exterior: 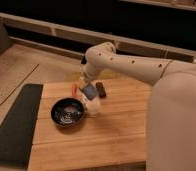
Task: Place the white sponge in the ceramic cup
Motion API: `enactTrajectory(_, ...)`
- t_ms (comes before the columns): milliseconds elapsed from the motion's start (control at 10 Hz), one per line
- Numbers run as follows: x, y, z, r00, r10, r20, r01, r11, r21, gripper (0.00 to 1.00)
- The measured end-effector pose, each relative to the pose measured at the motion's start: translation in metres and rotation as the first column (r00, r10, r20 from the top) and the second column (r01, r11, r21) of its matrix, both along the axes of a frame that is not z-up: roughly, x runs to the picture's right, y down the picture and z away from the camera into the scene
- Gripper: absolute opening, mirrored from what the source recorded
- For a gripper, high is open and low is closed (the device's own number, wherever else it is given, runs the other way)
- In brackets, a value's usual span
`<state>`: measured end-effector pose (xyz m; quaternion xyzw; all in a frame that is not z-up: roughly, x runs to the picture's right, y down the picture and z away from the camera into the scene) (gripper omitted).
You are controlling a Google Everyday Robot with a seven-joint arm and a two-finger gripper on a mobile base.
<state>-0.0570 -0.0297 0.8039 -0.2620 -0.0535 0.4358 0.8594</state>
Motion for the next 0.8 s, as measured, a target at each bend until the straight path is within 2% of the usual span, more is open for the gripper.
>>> enactTrajectory(200,-0.008,0.004,0.005,0.999,0.033,0.035,-0.033,0.9994,0.006,0.00)
enactTrajectory(300,-0.016,0.006,0.007,0.995,0.062,0.080,-0.064,0.9978,0.016,0.00)
enactTrajectory(500,-0.020,0.011,0.008,0.988,0.092,0.128,-0.096,0.9950,0.028,0.00)
enactTrajectory(800,-0.011,0.027,0.009,0.985,0.095,0.146,-0.100,0.9945,0.028,0.00)
